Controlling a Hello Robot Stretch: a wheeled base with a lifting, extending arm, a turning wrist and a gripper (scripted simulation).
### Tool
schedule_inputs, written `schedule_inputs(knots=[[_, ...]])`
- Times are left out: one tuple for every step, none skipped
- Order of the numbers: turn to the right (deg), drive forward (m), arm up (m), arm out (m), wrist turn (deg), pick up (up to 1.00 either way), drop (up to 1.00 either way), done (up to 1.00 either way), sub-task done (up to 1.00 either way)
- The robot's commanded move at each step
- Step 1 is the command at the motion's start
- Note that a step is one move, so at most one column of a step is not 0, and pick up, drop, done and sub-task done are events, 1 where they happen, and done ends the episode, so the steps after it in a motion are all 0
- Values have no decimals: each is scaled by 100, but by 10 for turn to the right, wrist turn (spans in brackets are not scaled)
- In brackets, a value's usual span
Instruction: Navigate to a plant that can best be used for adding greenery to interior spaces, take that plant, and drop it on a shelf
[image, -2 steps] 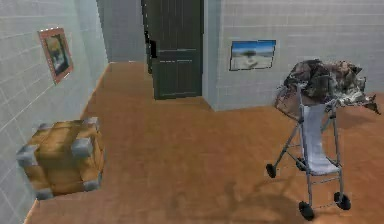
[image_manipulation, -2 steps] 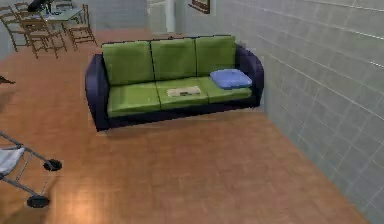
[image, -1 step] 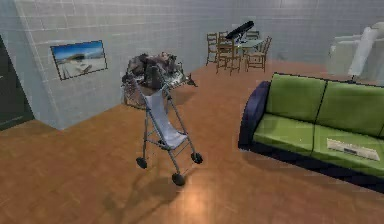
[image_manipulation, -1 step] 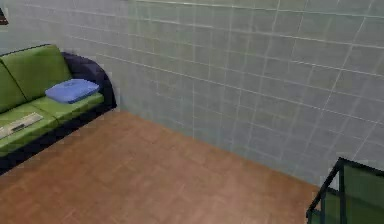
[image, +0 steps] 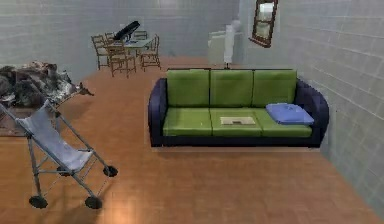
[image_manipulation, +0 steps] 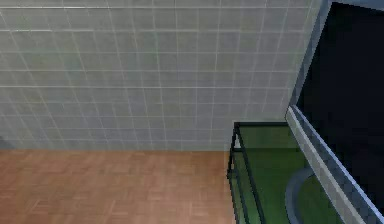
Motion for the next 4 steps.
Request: schedule_inputs(knots=[[0,15,0,0,0,0,0,0,0],[-450,0,0,0,0,0,0,0,0],[-360,0,0,0,0,0,0,0,0],[0,10,0,0,0,0,0,0,0]])
